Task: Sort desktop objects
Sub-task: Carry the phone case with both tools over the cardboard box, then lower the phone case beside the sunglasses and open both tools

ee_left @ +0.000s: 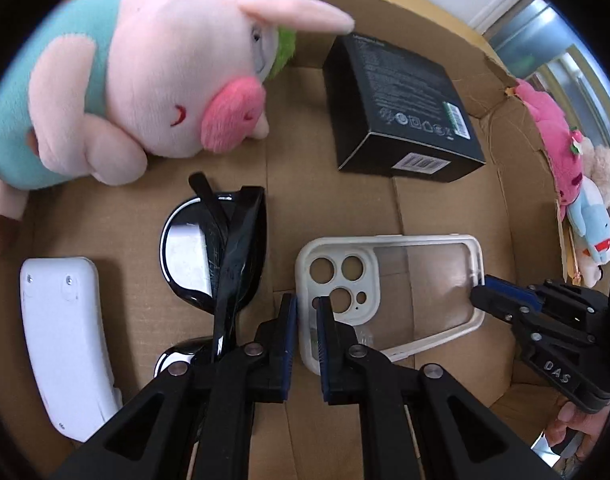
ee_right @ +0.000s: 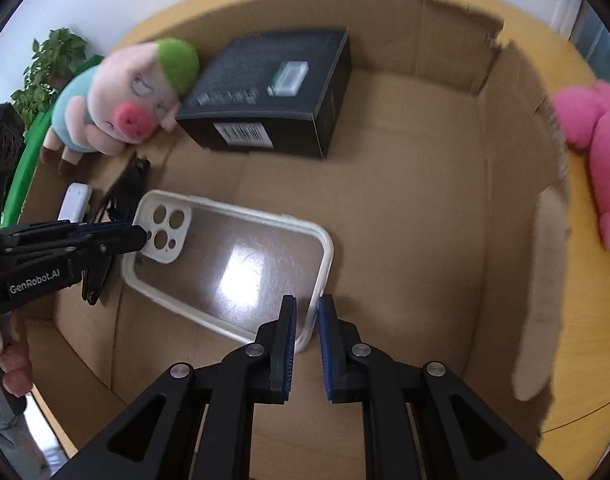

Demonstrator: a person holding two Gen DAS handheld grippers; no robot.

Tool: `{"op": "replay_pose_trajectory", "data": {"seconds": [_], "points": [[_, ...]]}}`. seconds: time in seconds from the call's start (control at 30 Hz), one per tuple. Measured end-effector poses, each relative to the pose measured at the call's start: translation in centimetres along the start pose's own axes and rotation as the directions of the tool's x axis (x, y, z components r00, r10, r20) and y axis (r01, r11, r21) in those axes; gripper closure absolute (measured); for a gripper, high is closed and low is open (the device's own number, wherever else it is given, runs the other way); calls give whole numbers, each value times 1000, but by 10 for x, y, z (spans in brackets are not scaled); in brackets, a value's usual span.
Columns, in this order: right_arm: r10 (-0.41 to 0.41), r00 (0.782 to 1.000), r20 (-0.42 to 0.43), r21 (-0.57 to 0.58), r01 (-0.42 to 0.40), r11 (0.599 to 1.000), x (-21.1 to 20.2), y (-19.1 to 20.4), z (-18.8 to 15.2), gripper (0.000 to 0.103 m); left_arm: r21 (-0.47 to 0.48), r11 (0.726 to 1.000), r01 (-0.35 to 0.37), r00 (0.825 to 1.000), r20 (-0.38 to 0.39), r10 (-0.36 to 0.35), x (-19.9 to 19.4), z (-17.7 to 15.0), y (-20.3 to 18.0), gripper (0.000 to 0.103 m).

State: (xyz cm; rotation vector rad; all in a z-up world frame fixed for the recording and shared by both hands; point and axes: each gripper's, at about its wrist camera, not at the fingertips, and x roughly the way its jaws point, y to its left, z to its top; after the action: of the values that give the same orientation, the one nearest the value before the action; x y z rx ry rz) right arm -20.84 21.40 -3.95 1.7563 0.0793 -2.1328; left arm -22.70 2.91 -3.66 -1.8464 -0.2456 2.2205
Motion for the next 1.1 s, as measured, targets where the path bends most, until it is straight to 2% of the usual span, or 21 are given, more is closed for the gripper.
{"op": "replay_pose_trajectory", "data": {"seconds": [0.13,0.2,0.23,0.3,0.33,0.37,0.4,0.43,0.47,0.5,0.57,0.6,0.63,0.73,0.8,0.87,0.93,1.0,1.03,1.07,1.1], "points": [[-16,1000,3,11,16,1000,-1,0,-2,87,31,999,19,1000,-11,-18,-5,-7,-8,94],[-21,1000,22,17,21,1000,-5,0,-7,62,58,998,24,998,58,-28,-24,-16,-13,90],[-33,998,54,14,33,999,-13,2,-11,54,82,996,21,994,108,-30,-39,-22,-17,90],[-44,986,163,1,45,999,-40,8,-23,32,131,991,-2,973,229,-28,-75,-42,-25,87],[-43,972,230,-8,46,999,-58,12,-33,28,152,988,-17,954,299,-29,-94,-55,-28,82],[-56,951,305,-8,61,998,-79,16,-46,20,173,984,-43,918,396,-29,-119,-75,-32,62],[-70,925,373,-1,76,997,-97,20,-58,11,178,982,-67,882,471,-25,-135,-88,-32,33],[-76,890,449,7,82,997,-115,24,-74,6,169,981,-95,837,547,-13,-148,-101,-33,21],[-75,848,524,20,75,997,-130,26,-91,0,151,980,-128,780,626,6,-159,-118,-33,19],[-72,809,584,31,66,997,-138,31,-104,0,138,978,-159,724,689,20,-166,-135,-33,19],[-64,741,669,30,59,998,-142,41,-136,0,109,970,-218,643,763,59,-163,-166,-34,19],[-73,719,691,30,72,997,-136,45,-146,0,84,966,-243,622,778,89,-156,-174,-33,19],[-85,702,707,31,89,996,-126,49,-158,0,64,965,-254,612,784,109,-148,-177,-33,19],[-103,707,699,54,91,994,-94,51,-168,0,38,964,-263,616,776,137,-127,-179,-25,19],[-115,691,714,61,102,993,-83,54,-174,0,-20,950,-311,611,761,217,-107,-177,-17,19],[-129,679,722,62,122,991,-81,56,-183,0,-52,940,-337,597,760,256,-101,-185,-10,19],[-149,685,713,72,140,988,-75,58,-187,0,-91,931,-352,581,759,294,-90,-189,-2,19],[-176,657,733,76,179,981,-71,63,-190,0,-98,940,-326,607,741,288,-82,-193,6,19],[-173,651,739,77,174,982,-69,63,-191,0,-100,937,-335,607,738,295,-78,-197,7,19],[-179,639,748,84,176,981,-68,63,-193,0,-94,933,-347,579,761,292,-78,-201,5,18],[-187,627,756,87,187,979,-67,65,-195,0,-92,935,-343,570,770,285,-78,-206,5,18]]}}
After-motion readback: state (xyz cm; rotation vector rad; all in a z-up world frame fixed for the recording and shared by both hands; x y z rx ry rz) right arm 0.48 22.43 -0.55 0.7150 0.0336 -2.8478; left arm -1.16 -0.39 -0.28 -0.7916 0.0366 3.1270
